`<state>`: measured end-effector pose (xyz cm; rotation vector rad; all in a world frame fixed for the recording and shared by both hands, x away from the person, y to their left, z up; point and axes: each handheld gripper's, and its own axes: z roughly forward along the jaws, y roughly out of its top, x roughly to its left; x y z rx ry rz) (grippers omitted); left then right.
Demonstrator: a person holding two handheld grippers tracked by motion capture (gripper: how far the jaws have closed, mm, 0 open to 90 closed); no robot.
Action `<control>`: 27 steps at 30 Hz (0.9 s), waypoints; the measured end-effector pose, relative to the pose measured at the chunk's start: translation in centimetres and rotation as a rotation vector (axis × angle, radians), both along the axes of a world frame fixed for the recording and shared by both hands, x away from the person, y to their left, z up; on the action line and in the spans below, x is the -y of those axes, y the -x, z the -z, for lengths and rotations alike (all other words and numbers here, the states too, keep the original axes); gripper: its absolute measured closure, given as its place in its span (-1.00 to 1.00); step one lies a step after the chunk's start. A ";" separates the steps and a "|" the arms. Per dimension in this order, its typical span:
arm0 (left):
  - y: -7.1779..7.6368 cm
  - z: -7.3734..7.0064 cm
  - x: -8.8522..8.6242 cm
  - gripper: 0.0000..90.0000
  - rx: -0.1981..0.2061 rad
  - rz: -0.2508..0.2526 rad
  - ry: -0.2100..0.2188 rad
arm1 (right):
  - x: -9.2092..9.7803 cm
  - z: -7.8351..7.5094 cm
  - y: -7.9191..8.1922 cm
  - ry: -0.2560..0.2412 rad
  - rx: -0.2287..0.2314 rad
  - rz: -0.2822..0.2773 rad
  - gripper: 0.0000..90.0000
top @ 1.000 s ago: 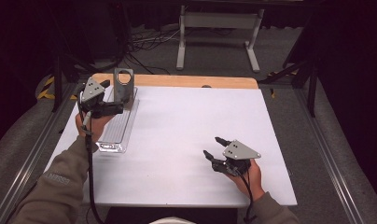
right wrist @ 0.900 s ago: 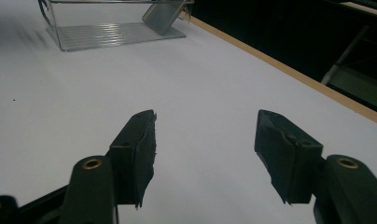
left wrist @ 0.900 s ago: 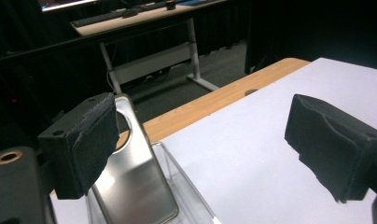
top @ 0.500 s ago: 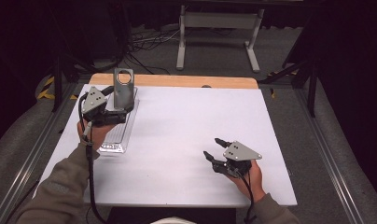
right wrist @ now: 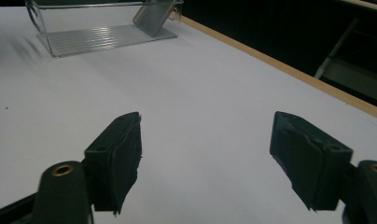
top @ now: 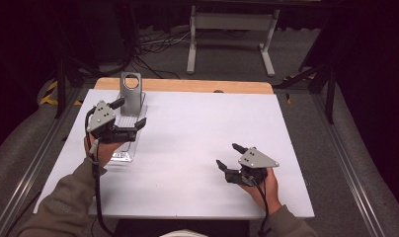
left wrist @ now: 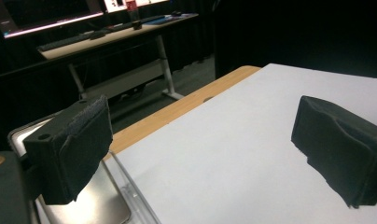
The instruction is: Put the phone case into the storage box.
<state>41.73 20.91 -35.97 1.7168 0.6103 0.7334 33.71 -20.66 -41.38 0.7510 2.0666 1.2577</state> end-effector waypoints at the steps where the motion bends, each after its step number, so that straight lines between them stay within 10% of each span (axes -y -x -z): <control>1: 0.1 0.0 0.0 -0.87 0.003 0.001 -0.005 | 0.0 0.0 0.0 -0.007 0.000 -0.002 -0.51; 27: 4.5 0.8 0.5 -0.93 0.041 0.132 -0.021 | 0.1 -0.3 1.3 0.016 0.027 0.029 -0.79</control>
